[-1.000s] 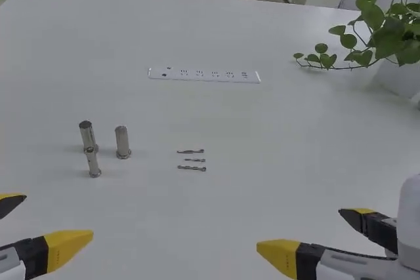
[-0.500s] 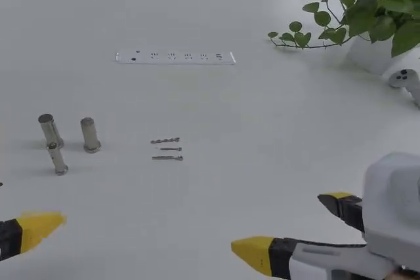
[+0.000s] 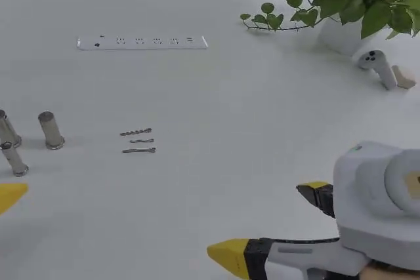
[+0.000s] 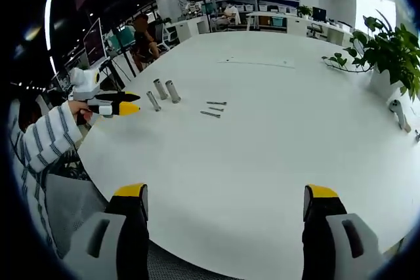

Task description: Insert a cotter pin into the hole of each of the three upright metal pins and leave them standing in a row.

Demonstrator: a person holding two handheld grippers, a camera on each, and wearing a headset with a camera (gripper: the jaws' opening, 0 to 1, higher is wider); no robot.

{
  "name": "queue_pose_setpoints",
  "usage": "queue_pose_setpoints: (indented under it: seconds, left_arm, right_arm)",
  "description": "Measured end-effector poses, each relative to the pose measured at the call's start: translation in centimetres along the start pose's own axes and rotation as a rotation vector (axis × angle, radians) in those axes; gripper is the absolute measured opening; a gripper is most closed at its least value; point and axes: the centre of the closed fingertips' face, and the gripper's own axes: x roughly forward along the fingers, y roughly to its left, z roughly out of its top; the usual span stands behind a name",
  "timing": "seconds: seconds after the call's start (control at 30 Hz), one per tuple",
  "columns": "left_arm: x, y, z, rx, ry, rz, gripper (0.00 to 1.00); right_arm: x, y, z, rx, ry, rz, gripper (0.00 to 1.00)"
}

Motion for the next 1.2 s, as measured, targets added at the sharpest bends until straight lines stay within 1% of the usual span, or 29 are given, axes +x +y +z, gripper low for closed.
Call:
queue_pose_setpoints:
  seconds: [0.07, 0.1, 0.2, 0.27, 0.33, 0.43, 0.6, 0.73, 0.83, 0.97, 1.1, 1.2]
  left_arm:
    - [0.3, 0.5, -0.1, -0.006, 0.004, 0.012, 0.43]
    - [0.8, 0.9, -0.4, 0.012, 0.022, 0.014, 0.42]
    - [1.4, 1.6, -0.7, 0.047, 0.048, 0.022, 0.39]
    - [1.9, 2.0, -0.6, 0.052, 0.047, 0.023, 0.37]
    - [2.3, 2.2, -0.3, 0.052, 0.036, 0.019, 0.34]
    - [2.9, 2.3, 0.0, 0.052, 0.03, 0.007, 0.29]
    - [3.5, 2.5, -0.1, 0.093, 0.043, 0.0, 0.23]
    - [3.7, 2.6, -0.1, 0.108, 0.041, -0.004, 0.2]
    - [3.9, 2.8, -0.1, 0.114, 0.042, -0.005, 0.18]
    - [4.1, 2.9, -0.3, 0.108, 0.049, -0.02, 0.13]
    - [4.1, 3.2, -0.3, 0.113, 0.049, -0.012, 0.11]
    - [4.1, 3.3, -0.4, 0.104, 0.05, -0.013, 0.11]
  right_arm:
    - [0.0, 0.0, 0.0, 0.002, -0.001, 0.0, 0.97]
    - [0.1, -0.4, -0.1, 0.004, 0.007, -0.008, 0.97]
    - [0.0, -0.8, -0.2, -0.003, 0.007, -0.019, 0.98]
    - [-0.2, -1.1, -0.1, -0.002, 0.002, -0.026, 0.98]
    - [-0.2, -1.4, 0.0, -0.003, -0.005, -0.032, 0.98]
    - [-0.1, -1.9, -0.2, 0.0, 0.002, -0.044, 0.97]
    - [-0.2, -2.4, -0.3, 0.005, 0.01, -0.062, 0.97]
    - [-0.3, -2.6, -0.5, 0.014, 0.01, -0.067, 0.97]
    - [-0.2, -2.5, -0.6, 0.033, 0.008, -0.06, 0.97]
    - [-0.2, -2.4, -0.6, 0.036, 0.006, -0.061, 0.97]
    - [0.0, -2.2, -0.8, 0.032, 0.015, -0.059, 0.97]
    - [0.0, -1.8, -0.6, 0.039, 0.005, -0.048, 0.97]
